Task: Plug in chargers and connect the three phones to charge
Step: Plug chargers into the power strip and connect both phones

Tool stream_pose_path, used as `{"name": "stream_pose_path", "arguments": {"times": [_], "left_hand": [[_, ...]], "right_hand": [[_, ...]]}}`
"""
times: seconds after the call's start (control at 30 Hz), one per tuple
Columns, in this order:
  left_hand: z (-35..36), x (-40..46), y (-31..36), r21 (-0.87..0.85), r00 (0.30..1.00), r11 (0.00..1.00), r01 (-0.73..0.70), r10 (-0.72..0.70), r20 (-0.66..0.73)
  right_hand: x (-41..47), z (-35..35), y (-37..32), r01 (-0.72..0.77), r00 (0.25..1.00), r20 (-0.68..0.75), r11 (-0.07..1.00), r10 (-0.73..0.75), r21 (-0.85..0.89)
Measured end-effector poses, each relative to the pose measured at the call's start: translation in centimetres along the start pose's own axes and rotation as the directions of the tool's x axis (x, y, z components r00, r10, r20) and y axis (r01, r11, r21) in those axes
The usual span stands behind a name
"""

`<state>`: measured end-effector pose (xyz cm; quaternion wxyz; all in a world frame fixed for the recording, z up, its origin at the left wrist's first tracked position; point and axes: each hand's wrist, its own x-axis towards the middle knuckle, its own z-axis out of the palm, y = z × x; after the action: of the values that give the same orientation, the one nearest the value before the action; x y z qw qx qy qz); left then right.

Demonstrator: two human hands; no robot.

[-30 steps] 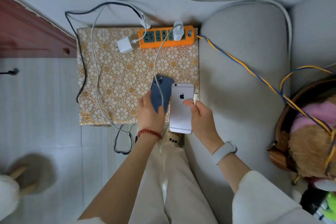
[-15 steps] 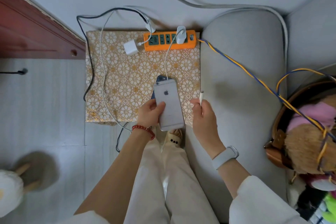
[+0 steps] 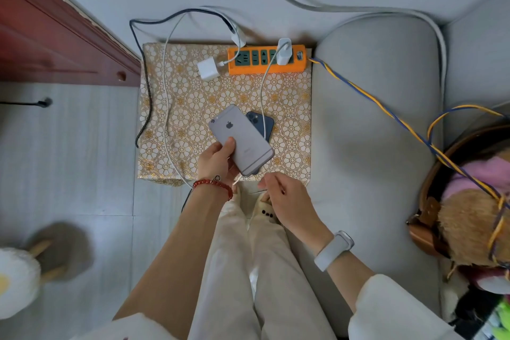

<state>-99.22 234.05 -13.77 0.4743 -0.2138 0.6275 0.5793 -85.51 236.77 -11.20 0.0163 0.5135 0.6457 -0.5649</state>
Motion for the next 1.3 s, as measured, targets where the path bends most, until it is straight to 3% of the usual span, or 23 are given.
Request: {"name": "stream_pose_path", "arguments": {"times": [0.87,1.13,1.3], "left_hand": [[0.6,0.1,-0.4,-0.019,1.0,1.0,0.013,-0.014,-0.025],[0.6,0.2,-0.6,0.047,1.0,0.999,0.006,-0.005,-0.014],[0.4,0.3,-0.9,0.201,1.0,0.979,-0.024,0.02,0.02]], "right_hand": [[0.7,-0.3,-0.2,-0.045,0.997,-0.056,0.998,0.048,0.054],[1.1,-0.5,-0.4,-0.063,0.998,0.007,0.996,0.063,0.056],[1.1,-0.5,-0.3,-0.108,0.993,0.055,0.992,0.104,0.067]]}}
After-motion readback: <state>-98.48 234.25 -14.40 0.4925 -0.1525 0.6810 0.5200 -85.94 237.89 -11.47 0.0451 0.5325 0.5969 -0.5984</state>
